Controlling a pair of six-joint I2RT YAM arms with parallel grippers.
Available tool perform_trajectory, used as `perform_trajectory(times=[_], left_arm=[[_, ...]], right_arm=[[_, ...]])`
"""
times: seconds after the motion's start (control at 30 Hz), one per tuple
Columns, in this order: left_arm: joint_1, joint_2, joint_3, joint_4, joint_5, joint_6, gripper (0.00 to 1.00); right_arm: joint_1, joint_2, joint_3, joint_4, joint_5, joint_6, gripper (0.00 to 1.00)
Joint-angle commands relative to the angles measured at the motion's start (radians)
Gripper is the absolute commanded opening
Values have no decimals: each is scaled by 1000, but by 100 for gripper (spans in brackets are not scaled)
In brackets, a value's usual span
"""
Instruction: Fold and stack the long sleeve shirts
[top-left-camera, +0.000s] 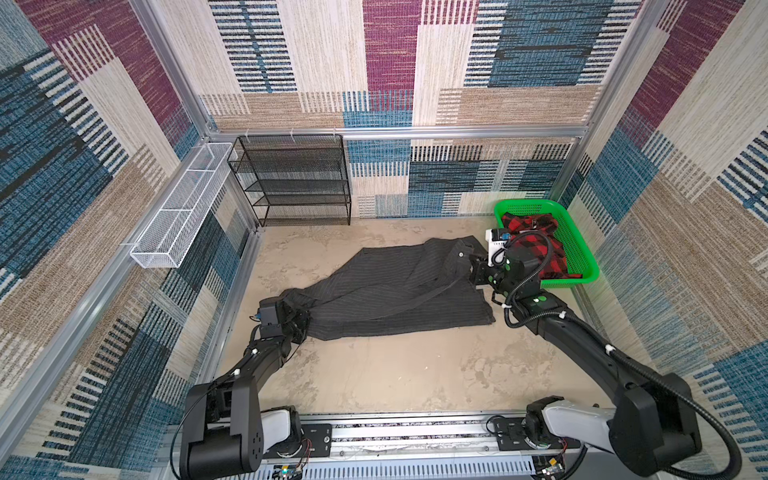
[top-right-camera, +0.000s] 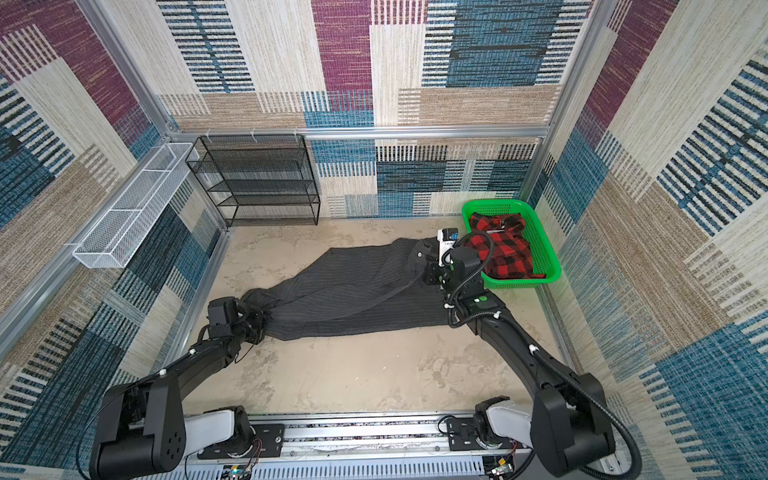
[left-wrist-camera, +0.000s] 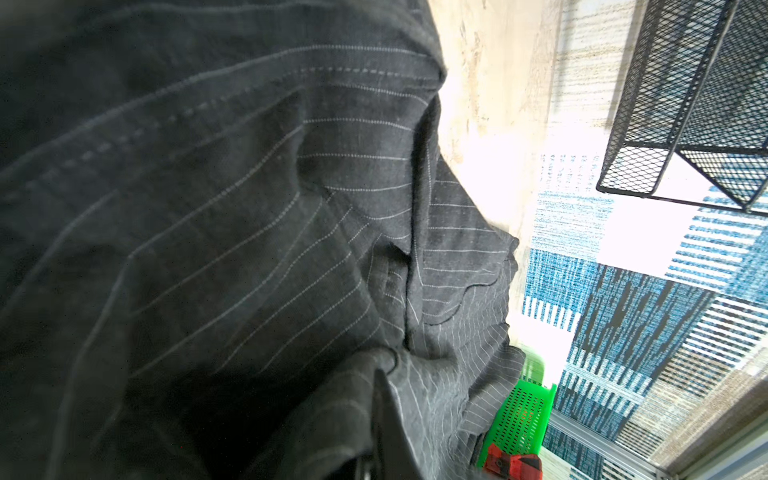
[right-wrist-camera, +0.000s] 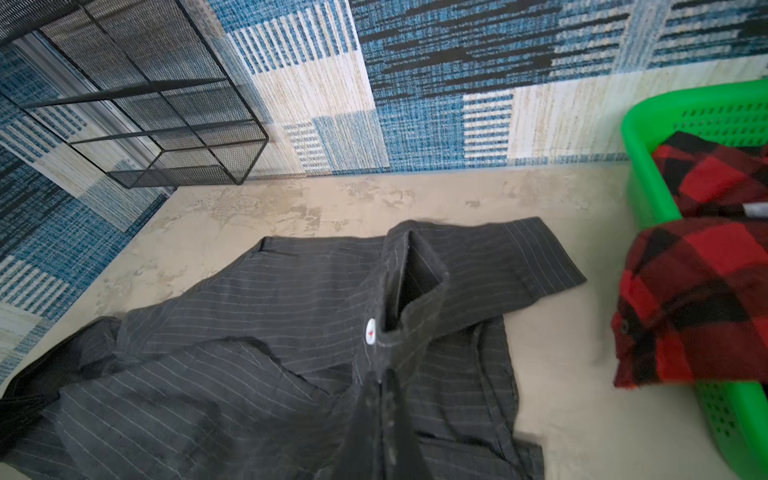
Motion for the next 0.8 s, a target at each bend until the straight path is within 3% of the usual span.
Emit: perform_trajectory(times=[0.0, 0.13, 0.27, 0.57, 0.77], left_arm=[[1, 7, 5, 45, 26, -18, 0], [1, 8, 10, 45, 28, -19, 0], [1, 8, 5, 43, 26, -16, 0], [1, 50, 2, 58, 37, -10, 0], [1, 75, 10, 70, 42, -7, 0]], right_arm=[[1, 95, 133, 70, -72, -24, 2], [2, 125, 271, 61, -90, -53, 2], [1, 76, 243, 7, -62, -87, 3], [2, 49, -193, -9, 7, 1, 3], [-21, -4, -285, -56, 93, 61, 6]])
